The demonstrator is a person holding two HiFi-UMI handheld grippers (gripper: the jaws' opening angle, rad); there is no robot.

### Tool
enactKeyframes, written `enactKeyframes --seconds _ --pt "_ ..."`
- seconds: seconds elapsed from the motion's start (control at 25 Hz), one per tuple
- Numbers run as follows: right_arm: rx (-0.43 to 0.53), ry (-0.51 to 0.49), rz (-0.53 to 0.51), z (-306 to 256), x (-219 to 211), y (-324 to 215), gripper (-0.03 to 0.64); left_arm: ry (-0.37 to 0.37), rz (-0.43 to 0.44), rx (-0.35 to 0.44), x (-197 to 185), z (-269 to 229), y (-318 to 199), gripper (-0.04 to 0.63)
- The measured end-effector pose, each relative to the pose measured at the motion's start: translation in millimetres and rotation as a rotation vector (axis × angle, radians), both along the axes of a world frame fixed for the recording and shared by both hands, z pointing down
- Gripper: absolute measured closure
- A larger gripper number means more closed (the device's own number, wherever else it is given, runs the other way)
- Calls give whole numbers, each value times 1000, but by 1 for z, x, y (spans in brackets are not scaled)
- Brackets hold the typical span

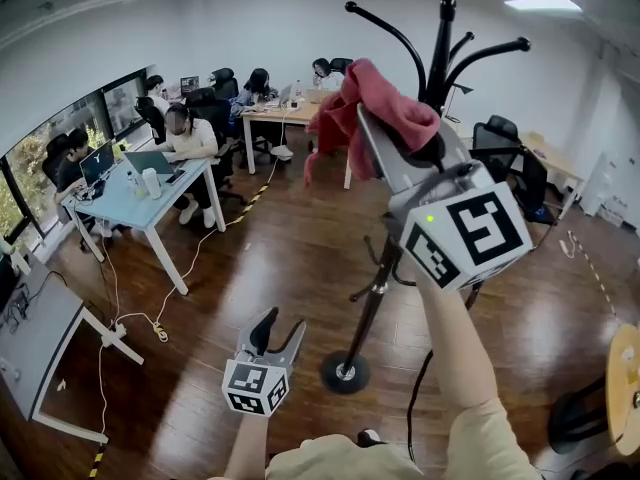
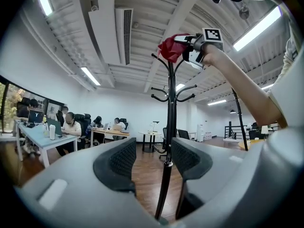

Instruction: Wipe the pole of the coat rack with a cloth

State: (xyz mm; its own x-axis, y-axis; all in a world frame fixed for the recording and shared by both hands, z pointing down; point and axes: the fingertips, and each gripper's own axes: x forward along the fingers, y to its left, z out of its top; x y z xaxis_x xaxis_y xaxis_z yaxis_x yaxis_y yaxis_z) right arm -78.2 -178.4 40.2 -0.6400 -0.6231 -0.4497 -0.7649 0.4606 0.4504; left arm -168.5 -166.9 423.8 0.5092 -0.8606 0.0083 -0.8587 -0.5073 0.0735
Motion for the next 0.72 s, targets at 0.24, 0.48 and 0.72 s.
enactKeyframes --seconds 0.24,0.48,0.72 --pt "-169 224 -6 7 16 -62 572 7 24 -2 13 2 1 373" --pt "-307 424 177 59 49 -115 577 6 42 -11 19 4 1 373" --pt "-373 617 451 98 93 -150 580 3 60 -24 26 11 -3 373"
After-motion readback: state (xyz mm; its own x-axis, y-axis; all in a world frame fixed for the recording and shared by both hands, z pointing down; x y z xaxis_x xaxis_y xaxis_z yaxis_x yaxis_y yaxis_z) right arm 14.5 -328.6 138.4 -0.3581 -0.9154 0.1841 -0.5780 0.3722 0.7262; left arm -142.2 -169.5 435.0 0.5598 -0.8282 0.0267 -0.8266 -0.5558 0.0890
